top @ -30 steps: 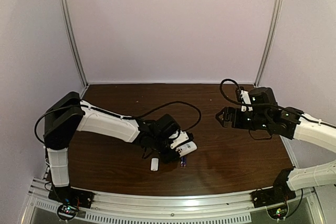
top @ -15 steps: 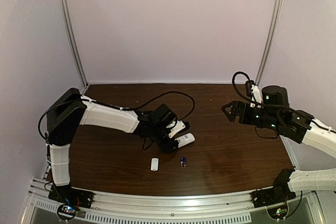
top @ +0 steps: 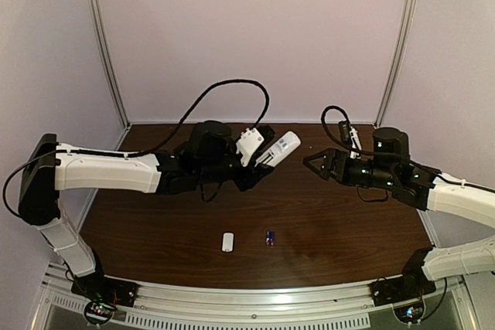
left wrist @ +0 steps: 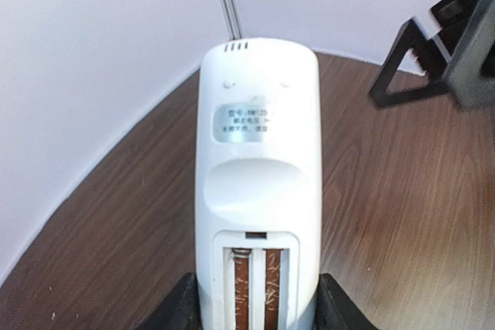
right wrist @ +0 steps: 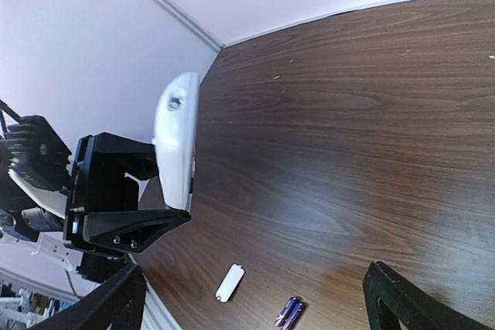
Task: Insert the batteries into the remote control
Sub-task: Pick up the remote control without batteries from the center of the board, then pass from the left arm to the right
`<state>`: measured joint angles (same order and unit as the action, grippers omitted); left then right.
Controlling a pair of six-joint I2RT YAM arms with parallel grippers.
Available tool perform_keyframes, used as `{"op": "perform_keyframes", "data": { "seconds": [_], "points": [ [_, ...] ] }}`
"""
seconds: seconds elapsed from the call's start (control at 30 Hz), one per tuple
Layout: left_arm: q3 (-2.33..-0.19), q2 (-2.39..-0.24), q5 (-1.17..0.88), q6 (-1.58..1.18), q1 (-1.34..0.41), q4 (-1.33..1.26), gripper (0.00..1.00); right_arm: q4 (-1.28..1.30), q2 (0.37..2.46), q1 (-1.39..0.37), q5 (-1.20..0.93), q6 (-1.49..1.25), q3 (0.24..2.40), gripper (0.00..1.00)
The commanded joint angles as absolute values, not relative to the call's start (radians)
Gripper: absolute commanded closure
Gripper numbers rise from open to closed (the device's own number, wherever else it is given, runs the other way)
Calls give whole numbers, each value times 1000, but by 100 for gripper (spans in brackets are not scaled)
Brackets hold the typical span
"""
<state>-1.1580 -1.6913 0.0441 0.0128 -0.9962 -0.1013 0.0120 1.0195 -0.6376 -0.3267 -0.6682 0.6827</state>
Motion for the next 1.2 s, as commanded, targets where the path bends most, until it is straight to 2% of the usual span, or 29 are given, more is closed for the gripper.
{"op": "perform_keyframes", "data": {
  "seconds": [0.0,0.27,0.67,0.73,0.83,0.93,1.03,1.17],
  "points": [
    [-1125,-1658,100,92,-1055,-257,77,-214,1059,-633,-525,-766,648,1],
    [-1130,-1656,103,136,-1117,-286,77,-297,1088,-634,-582,-804,651,6],
    [-1144,-1675,150,191,-1167,-291,77,-362,1121,-634,-617,-859,632,54],
    [-1145,-1678,154,192,-1167,-286,76,-365,1120,-633,-621,-860,631,64],
    [-1147,-1680,164,186,-1167,-278,68,-365,1113,-633,-627,-860,631,84],
    [-1141,-1664,181,178,-1167,-267,50,-362,1099,-631,-633,-848,631,98],
    [-1090,-1602,194,157,-1167,-277,36,-321,1068,-623,-621,-816,638,100],
    [-962,-1470,163,108,-1167,-302,32,-216,1011,-609,-586,-725,650,100]
  ]
}}
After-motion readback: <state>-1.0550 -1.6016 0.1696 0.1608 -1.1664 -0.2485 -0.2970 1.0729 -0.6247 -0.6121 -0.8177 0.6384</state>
